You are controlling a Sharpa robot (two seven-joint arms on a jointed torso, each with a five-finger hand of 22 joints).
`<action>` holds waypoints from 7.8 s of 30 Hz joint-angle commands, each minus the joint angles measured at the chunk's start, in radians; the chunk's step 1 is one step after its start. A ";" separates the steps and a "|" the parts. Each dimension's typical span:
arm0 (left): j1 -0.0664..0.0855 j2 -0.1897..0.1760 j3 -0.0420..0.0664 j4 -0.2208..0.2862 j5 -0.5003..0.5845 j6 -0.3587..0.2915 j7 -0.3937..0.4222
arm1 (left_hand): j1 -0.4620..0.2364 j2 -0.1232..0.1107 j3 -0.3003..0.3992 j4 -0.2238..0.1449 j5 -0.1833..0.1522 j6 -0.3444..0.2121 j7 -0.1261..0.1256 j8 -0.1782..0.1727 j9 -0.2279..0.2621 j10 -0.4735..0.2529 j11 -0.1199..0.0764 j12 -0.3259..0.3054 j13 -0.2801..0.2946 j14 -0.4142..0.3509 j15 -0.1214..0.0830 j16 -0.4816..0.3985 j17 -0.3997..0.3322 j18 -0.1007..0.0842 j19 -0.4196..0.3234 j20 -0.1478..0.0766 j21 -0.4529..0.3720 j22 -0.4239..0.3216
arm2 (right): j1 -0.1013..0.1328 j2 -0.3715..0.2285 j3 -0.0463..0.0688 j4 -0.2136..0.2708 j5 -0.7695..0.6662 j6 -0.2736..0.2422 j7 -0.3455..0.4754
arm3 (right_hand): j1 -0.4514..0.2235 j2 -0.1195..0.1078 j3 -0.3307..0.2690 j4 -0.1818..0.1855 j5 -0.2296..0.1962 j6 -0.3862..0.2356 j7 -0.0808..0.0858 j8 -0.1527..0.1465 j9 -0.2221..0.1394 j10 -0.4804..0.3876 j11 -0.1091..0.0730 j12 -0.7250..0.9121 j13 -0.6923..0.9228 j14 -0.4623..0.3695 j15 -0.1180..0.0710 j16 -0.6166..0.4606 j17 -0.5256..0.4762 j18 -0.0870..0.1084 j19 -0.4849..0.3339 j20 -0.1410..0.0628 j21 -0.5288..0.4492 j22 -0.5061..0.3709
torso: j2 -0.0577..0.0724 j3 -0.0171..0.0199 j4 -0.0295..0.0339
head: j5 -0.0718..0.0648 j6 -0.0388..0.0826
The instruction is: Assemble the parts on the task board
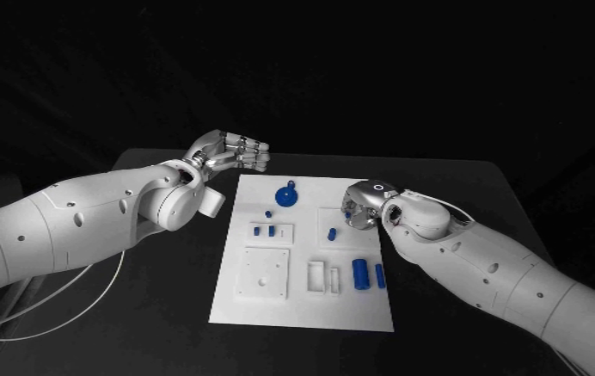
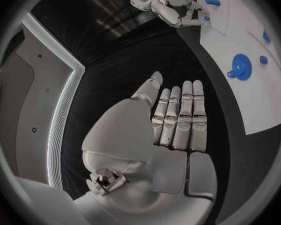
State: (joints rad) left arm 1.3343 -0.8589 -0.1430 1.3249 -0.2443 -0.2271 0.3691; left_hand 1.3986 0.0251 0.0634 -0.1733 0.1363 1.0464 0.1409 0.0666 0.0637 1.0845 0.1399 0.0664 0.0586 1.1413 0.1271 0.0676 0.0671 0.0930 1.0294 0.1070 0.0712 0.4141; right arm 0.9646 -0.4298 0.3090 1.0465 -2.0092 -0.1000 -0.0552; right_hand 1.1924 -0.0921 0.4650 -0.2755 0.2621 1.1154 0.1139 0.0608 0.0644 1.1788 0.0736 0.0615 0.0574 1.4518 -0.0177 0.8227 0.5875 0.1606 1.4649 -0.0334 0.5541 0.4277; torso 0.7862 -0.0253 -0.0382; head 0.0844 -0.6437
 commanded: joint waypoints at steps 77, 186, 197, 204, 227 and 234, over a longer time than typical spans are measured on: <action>0.005 0.055 0.000 0.003 0.040 -0.142 0.058 | -0.008 0.012 -0.004 0.002 0.006 0.004 -0.002 -0.003 -0.001 -0.002 0.000 -0.005 -0.001 -0.003 -0.002 -0.006 -0.001 0.002 0.014 -0.001 0.006 -0.031 | -0.080 0.039 -0.051 0.322 -0.061 -0.159 0.026 | 0.033 0.023 0.144 -0.003 -0.067 0.155 -0.037 0.003 0.009 0.178 -0.050 -0.003 0.005 -0.010 -0.048 0.010 0.016 -0.030 -0.005 -0.055 0.032 0.315 | -0.012 -0.0096 0.0017 | 0.178 -0.026; 0.006 0.084 -0.001 -0.014 0.039 -0.105 0.027 | 0.001 0.006 -0.005 0.013 0.004 0.004 -0.002 -0.003 -0.001 -0.010 0.003 -0.005 -0.001 -0.016 0.002 -0.007 -0.002 0.002 0.012 0.003 0.007 -0.066 | -0.112 0.054 -0.177 0.255 -0.031 -0.184 -0.003 | 0.099 -0.067 -0.227 0.131 0.020 -0.091 -0.019 0.001 -0.001 -0.185 0.046 -0.003 0.001 -0.040 0.019 0.005 -0.041 0.019 0.033 0.014 -0.149 0.312 | -0.013 -0.0018 -0.0022 | 0.213 -0.065; 0.005 0.084 -0.001 -0.037 0.041 -0.099 0.031 | 0.001 0.006 -0.005 0.013 0.004 0.004 -0.002 -0.003 -0.001 -0.010 0.003 -0.005 -0.001 -0.016 0.002 -0.007 -0.002 0.002 0.012 0.003 0.007 -0.066 | -0.110 -0.056 -0.093 0.359 0.049 -0.245 0.000 | 0.067 -0.017 -0.144 0.058 -0.027 -0.054 -0.003 0.001 -0.001 -0.047 0.012 -0.002 0.000 -0.024 -0.002 0.012 -0.042 0.001 0.040 -0.004 -0.133 0.328 | -0.019 0.0034 -0.0067 | 0.162 -0.043; 0.003 0.094 -0.008 -0.065 0.043 -0.093 0.043 | 0.002 0.010 -0.006 0.014 0.005 0.007 -0.002 -0.002 -0.001 -0.006 0.001 -0.004 -0.001 -0.011 0.001 -0.006 -0.001 0.003 0.015 0.003 0.008 -0.072 | -0.097 -0.138 -0.018 0.369 0.162 -0.161 0.032 | 0.012 -0.020 -0.008 0.001 -0.039 -0.070 0.016 0.001 -0.002 -0.013 0.008 -0.001 0.001 -0.030 -0.011 0.008 -0.034 -0.008 0.026 -0.018 -0.116 0.347 | -0.033 0.0085 -0.0141 | 0.112 -0.016; -0.062 0.127 -0.013 -0.156 0.094 -0.073 0.083 | -0.001 0.014 -0.003 0.009 0.007 0.008 -0.002 -0.002 -0.001 0.001 -0.001 -0.005 -0.001 -0.007 -0.001 -0.006 -0.001 0.001 0.017 0.000 0.011 -0.074 | -0.080 -0.129 0.002 0.221 0.197 -0.042 0.088 | 0.112 -0.015 -0.408 0.143 -0.077 -0.175 0.009 0.000 -0.004 -0.118 0.027 0.001 0.002 -0.029 0.007 0.006 -0.024 0.011 0.035 0.002 -0.147 0.339 | -0.102 0.0397 -0.0306 | 0.081 -0.063; -0.063 0.142 -0.013 -0.166 0.102 -0.066 0.079 | -0.005 0.016 -0.003 0.005 0.007 0.008 -0.002 -0.003 -0.001 0.000 -0.001 -0.005 -0.001 -0.008 -0.001 -0.007 -0.002 0.001 0.016 0.000 0.011 -0.076 | -0.080 -0.093 -0.014 0.187 0.151 0.001 0.075 | 0.120 -0.016 -0.405 0.143 -0.070 -0.212 -0.004 -0.002 -0.005 -0.113 0.025 0.001 0.002 -0.030 0.005 0.007 -0.025 0.009 0.036 0.001 -0.149 0.340 | -0.110 0.0352 -0.0260 | 0.076 -0.075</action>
State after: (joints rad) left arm 1.2716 -0.7208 -0.1567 1.1600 -0.1594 -0.3142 0.4313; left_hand 1.3948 0.0369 0.0583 -0.1652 0.1423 1.0494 0.1380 0.0667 0.0639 1.0810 0.1433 0.0665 0.0588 1.1308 0.1305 0.0677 0.0667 0.0930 1.0400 0.1107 0.0789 0.3392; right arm 0.8846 -0.5268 0.2961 1.2380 -1.8117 -0.1561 0.0199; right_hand 1.3047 -0.1093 0.0582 -0.1308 0.1869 0.9075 0.1112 0.0607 0.0606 1.0662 0.1016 0.0616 0.0594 1.4213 -0.0157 0.8324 0.5626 0.1594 1.4666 -0.0388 0.4083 0.7680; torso 0.6814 0.0121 -0.0672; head 0.1638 -0.7143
